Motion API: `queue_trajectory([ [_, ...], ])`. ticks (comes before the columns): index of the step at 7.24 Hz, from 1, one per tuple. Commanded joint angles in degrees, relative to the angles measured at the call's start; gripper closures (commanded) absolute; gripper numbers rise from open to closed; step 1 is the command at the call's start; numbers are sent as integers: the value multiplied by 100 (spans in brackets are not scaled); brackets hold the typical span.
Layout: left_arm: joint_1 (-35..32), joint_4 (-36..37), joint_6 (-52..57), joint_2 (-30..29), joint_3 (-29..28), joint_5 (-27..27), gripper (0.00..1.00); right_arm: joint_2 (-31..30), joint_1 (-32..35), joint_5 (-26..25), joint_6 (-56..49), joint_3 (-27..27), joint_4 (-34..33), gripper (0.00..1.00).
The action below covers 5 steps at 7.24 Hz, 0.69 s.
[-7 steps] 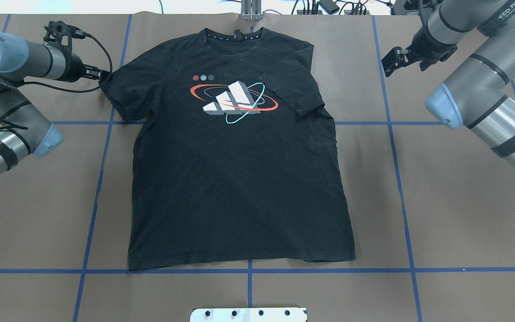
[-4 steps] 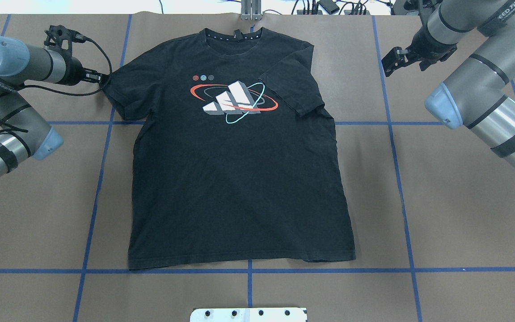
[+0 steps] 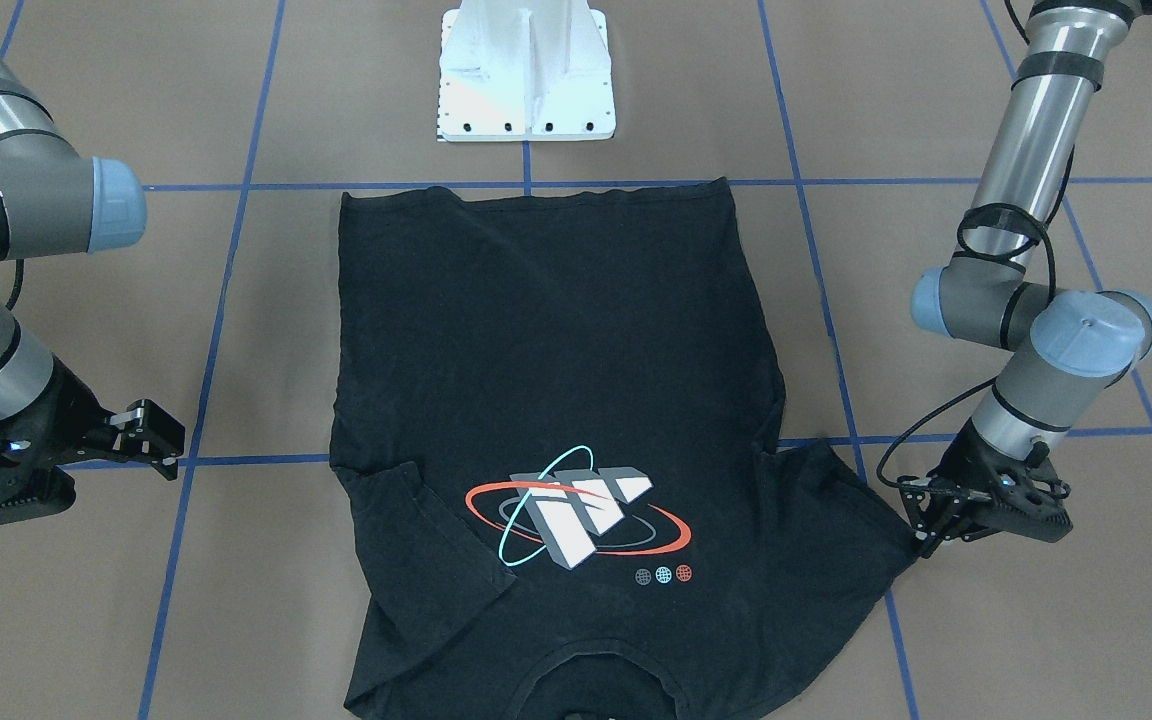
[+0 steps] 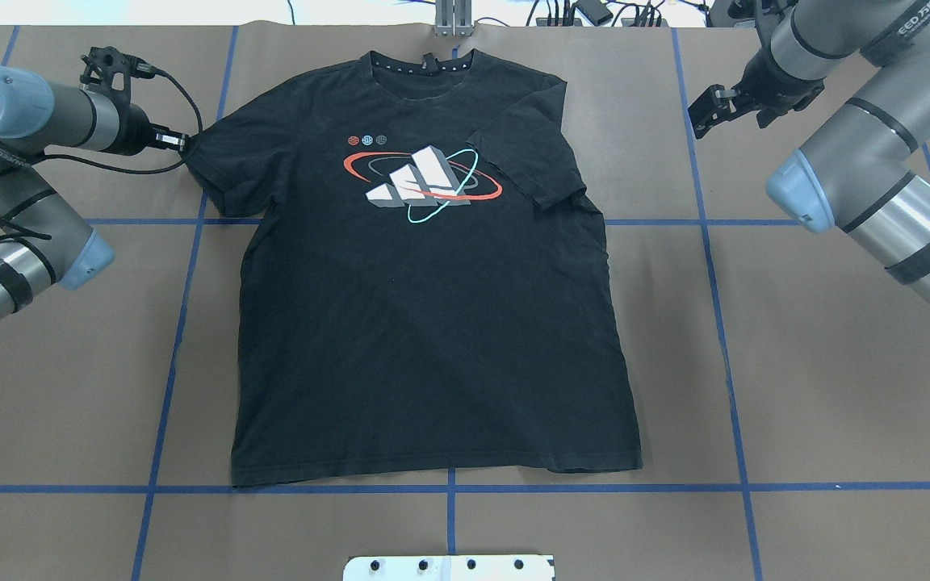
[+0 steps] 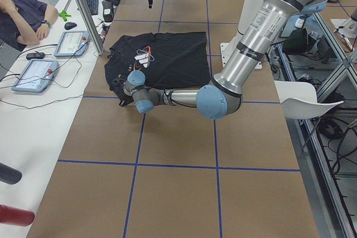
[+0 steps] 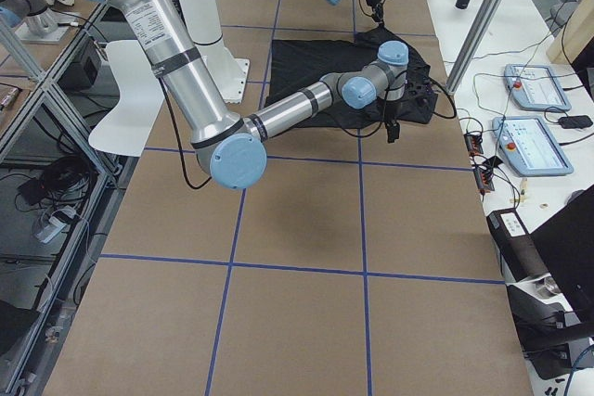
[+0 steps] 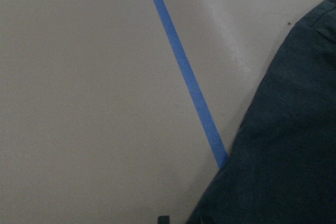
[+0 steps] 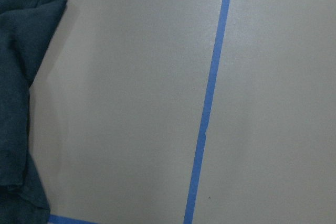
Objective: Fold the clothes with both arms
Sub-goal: 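Fold the sleeve nearest the left gripper inward across the shirt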
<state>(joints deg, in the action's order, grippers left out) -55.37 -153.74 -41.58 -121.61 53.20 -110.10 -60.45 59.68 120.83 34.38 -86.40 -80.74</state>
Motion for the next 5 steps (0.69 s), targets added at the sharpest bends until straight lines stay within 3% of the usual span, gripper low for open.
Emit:
queue_trajectory([
  [1, -8, -15, -26, 6, 93, -38, 100, 7, 0, 2, 7, 1, -3, 0],
  [3, -9, 63, -471, -47, 339, -290, 100, 16, 0, 2, 7, 1, -3, 0],
  [5, 9, 221, -1619, -431, 445, -433, 100, 7, 0, 2, 7, 1, -3, 0],
])
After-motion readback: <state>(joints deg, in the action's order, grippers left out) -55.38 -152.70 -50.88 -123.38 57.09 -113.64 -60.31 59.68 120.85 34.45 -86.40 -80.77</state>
